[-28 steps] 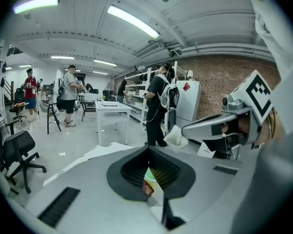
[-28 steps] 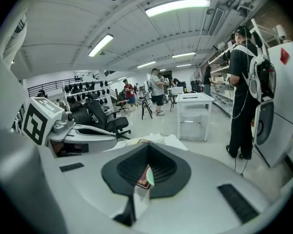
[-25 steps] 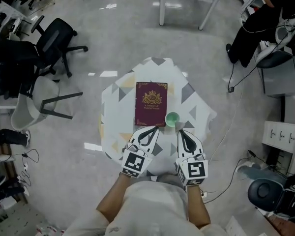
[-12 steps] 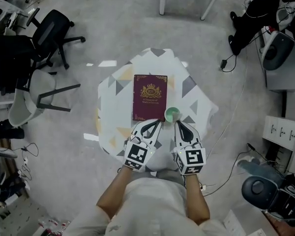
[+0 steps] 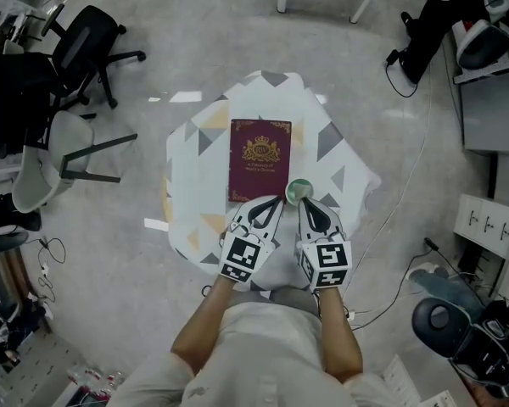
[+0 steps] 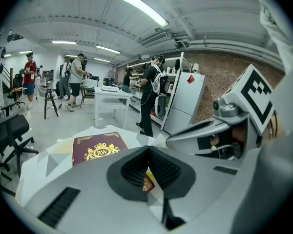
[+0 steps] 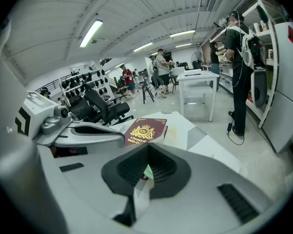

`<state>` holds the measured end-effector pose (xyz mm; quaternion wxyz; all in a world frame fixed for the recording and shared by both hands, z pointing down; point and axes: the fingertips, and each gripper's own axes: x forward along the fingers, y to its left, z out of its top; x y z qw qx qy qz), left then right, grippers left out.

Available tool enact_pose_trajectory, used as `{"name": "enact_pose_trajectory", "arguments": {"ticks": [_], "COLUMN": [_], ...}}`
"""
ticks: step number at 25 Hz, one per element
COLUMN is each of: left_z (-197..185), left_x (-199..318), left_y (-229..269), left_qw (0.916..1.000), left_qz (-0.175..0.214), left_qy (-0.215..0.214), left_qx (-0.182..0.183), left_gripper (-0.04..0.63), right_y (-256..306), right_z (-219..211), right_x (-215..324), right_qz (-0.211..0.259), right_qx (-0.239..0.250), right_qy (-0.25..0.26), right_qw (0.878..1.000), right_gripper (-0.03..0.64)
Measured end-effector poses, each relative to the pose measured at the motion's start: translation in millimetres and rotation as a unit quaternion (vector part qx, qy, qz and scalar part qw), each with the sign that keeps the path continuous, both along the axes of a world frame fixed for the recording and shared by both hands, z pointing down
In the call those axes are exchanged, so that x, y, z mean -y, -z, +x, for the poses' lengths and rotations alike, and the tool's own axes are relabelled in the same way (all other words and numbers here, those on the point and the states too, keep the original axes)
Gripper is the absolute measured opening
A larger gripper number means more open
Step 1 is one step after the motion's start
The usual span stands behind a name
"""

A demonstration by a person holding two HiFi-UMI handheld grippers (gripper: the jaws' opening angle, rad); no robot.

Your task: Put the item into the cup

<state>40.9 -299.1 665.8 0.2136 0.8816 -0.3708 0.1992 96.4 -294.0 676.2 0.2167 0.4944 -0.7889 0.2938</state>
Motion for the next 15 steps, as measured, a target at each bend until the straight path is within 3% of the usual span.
{"name": "enact_pose_trajectory", "arguments": {"ticks": [15], "left_z": [11], "left_x": [7], "left_y": [-18], "left_qw": [0.9998], "left_qz": [-0.016], "left_qy": [-0.007], "left_qx": [0.003], "left_gripper": [0.012], "right_y": [-34], "right_z": [2], "right_x": [2], "right_qz": [-0.041], "right_qx": [-0.017], "right_qy": [0.005], "right_qw": [0.999], "right_gripper": [0.003]}}
